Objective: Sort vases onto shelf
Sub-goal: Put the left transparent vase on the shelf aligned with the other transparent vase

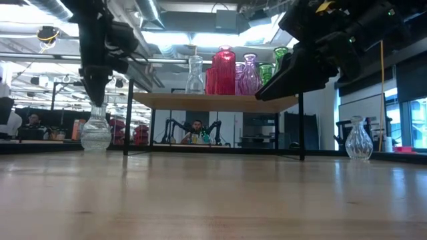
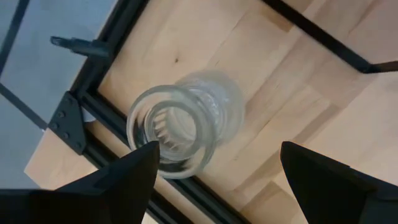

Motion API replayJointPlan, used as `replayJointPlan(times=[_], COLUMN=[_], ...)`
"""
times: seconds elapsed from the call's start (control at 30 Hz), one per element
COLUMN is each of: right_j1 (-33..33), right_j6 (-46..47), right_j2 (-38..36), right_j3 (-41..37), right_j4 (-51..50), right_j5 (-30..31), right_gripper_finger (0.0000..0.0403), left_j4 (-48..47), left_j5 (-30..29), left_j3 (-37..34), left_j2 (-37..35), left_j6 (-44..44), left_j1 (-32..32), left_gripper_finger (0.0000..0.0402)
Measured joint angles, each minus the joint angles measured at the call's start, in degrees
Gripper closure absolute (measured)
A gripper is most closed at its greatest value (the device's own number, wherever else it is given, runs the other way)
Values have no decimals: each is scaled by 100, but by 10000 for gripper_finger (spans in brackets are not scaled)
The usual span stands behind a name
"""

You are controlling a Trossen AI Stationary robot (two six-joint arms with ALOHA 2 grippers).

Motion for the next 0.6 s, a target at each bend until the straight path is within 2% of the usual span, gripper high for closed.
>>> replayJointPlan(times=[0.37,0.6], right_j1=[-2,-2], right_j6=[-2,0], right_j2=[0,0], right_j3=[0,0], right_j4=[-19,-19], right_j5=[-2,-2], right_gripper_finger=[256,256], left_j4=[153,110], left_j5=[226,309], left_j3=[7,7], left_j2=[271,305], left_j6=[150,198], left_j1=[5,5], left_gripper_finger=[79,144])
